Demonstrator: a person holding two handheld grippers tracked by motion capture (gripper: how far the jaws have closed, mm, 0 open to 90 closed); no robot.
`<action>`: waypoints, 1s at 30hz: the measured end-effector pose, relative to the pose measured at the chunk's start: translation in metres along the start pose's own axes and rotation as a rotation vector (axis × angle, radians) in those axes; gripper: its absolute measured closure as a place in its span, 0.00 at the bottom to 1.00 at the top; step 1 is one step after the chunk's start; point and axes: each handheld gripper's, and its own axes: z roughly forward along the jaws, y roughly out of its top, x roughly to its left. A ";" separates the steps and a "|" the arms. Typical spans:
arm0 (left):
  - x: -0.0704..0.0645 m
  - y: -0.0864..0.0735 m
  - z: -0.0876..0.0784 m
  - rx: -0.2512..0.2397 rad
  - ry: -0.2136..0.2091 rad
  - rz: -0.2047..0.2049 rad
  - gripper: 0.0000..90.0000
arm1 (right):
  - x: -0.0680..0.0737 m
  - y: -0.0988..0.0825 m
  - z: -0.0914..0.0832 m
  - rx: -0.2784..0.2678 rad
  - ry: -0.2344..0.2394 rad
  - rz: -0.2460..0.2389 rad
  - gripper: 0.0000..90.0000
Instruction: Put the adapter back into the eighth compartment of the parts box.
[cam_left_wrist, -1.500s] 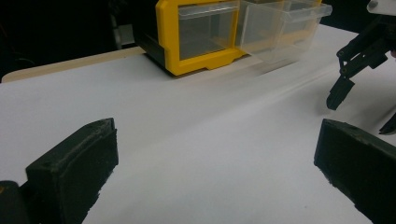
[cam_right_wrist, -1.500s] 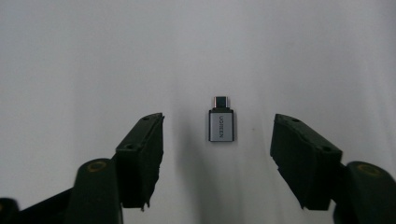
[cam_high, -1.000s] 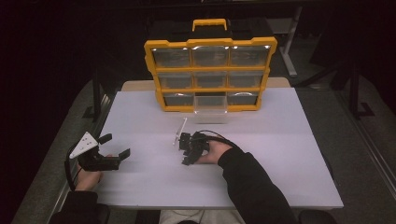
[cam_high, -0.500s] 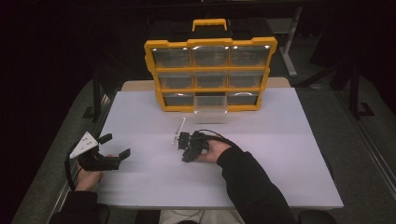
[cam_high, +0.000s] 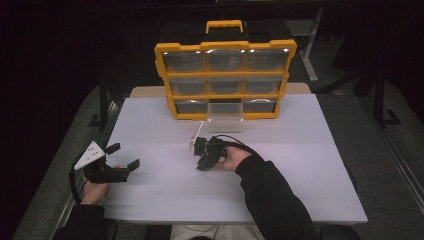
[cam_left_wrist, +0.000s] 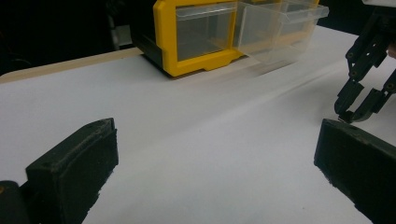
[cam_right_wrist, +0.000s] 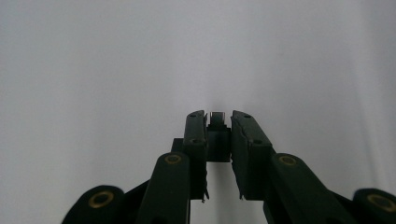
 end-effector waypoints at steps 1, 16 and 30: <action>0.000 0.000 0.000 0.000 0.000 -0.001 0.00 | 0.000 0.000 -0.001 -0.002 -0.002 -0.004 0.83; 0.000 0.000 0.000 -0.001 -0.004 -0.002 0.00 | -0.003 0.002 -0.022 -0.027 -0.023 0.003 0.83; 0.001 0.000 0.000 -0.004 -0.006 -0.009 0.00 | -0.009 0.001 -0.047 -0.058 -0.058 0.018 0.83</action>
